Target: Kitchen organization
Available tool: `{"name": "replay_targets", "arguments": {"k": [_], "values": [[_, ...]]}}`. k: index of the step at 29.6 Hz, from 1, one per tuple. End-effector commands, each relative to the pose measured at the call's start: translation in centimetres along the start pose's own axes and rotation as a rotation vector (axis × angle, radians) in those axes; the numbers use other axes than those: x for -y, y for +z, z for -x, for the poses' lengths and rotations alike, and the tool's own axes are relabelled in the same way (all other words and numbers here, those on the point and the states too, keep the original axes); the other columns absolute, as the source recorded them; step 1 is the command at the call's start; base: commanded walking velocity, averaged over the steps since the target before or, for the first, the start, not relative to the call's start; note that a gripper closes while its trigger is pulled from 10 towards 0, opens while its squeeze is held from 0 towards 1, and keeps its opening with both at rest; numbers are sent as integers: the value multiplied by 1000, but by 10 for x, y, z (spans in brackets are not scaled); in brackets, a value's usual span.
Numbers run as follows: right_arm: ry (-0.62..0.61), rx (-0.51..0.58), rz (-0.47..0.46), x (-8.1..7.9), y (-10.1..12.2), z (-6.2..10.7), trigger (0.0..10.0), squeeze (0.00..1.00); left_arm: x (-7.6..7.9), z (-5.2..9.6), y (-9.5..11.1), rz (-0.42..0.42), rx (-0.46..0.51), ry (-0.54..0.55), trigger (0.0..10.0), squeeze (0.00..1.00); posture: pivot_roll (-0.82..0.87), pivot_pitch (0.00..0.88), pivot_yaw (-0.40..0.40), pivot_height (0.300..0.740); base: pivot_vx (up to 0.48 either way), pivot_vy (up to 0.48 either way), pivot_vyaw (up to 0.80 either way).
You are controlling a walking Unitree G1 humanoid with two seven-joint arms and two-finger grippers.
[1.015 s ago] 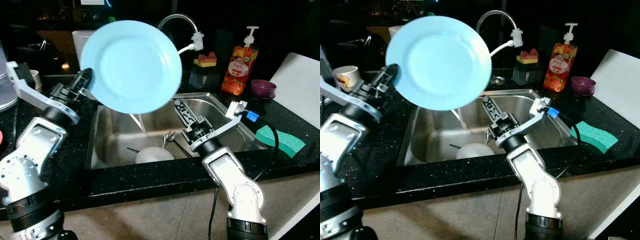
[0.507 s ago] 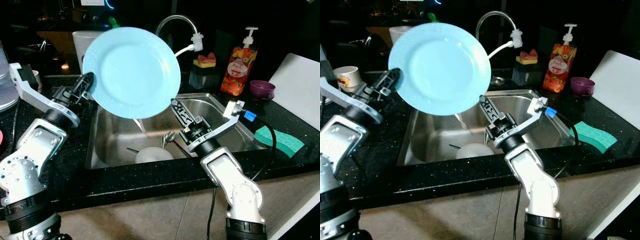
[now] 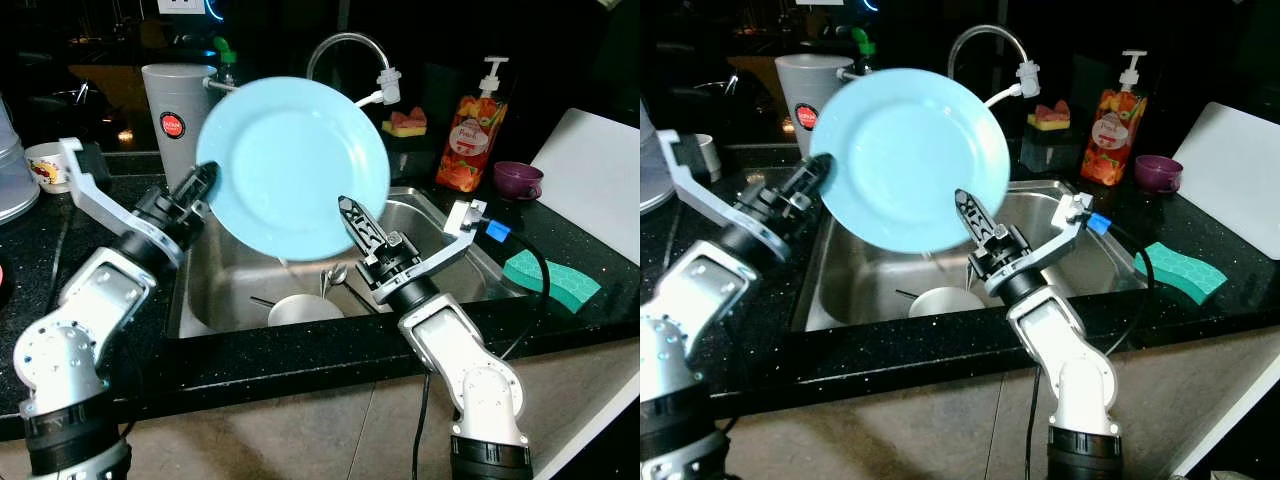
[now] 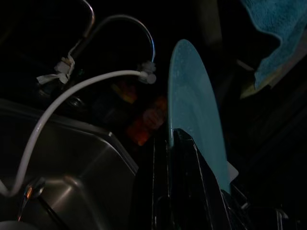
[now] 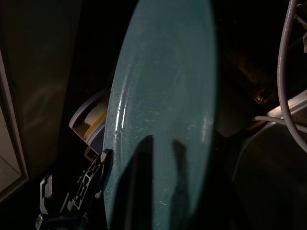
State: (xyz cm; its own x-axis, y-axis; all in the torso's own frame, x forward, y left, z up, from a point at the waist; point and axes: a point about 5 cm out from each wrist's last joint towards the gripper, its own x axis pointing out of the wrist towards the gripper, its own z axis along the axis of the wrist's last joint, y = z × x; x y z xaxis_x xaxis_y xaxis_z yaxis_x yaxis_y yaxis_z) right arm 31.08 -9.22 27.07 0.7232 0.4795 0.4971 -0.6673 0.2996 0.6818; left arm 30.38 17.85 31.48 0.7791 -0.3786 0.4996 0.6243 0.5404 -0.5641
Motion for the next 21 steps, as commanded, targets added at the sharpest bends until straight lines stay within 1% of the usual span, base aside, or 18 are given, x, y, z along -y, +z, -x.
{"name": "replay_targets", "arguments": {"k": [1,6,7,8,11,12,13,14,15,18,19,20,21], "values": [[27,3,-1,-5,-1,-2,0,0,5,0,-3,-17,-13,-22,10000,0,156,47,-53,740,0,0,0],[34,14,-1,-6,1,-1,0,0,3,0,-3,-37,-20,-6,10000,0,154,50,-53,740,0,0,0],[36,16,-1,-6,1,-1,0,0,1,0,-3,-46,-22,7,10000,0,154,50,-53,740,0,0,0],[32,22,-2,-6,2,-1,0,0,-3,-1,-4,-51,-26,43,10000,0,154,52,-51,740,0,0,0],[27,27,-2,-5,2,-1,0,0,-5,-1,-4,-61,-26,59,10000,0,153,53,-50,740,0,0,0],[21,31,-3,-4,2,-1,0,0,-8,-1,-4,-81,-20,86,10000,1000,153,53,-50,740,0,0,0],[21,31,-3,-4,2,-1,0,0,-8,-1,-4,-81,-20,86,10000,1000,153,53,-50,740,0,0,0],[10,35,-4,-3,3,-1,0,0,-16,-1,-3,-101,-19,145,10000,1000,157,61,-51,740,0,0,0],[-7,38,-2,-1,3,-1,0,0,-18,0,-3,-111,-19,166,10000,1000,156,63,-49,740,0,0,0],[-22,41,2,1,3,-1,0,0,-20,1,-2,-120,-20,177,10000,1000,156,63,-49,740,0,0,0],[-42,49,12,4,4,-2,1255,0,-22,1,-1,-128,-17,199,10000,1000,156,63,-49,740,0,0,0],[-42,49,12,4,4,-2,1255,0,-22,1,-1,-128,-17,199,10000,1000,156,63,-49,740,0,0,0],[-90,81,33,10,8,-3,10000,0,-25,3,2,-132,-1,226,10000,0,161,67,-46,740,0,0,0]]}}
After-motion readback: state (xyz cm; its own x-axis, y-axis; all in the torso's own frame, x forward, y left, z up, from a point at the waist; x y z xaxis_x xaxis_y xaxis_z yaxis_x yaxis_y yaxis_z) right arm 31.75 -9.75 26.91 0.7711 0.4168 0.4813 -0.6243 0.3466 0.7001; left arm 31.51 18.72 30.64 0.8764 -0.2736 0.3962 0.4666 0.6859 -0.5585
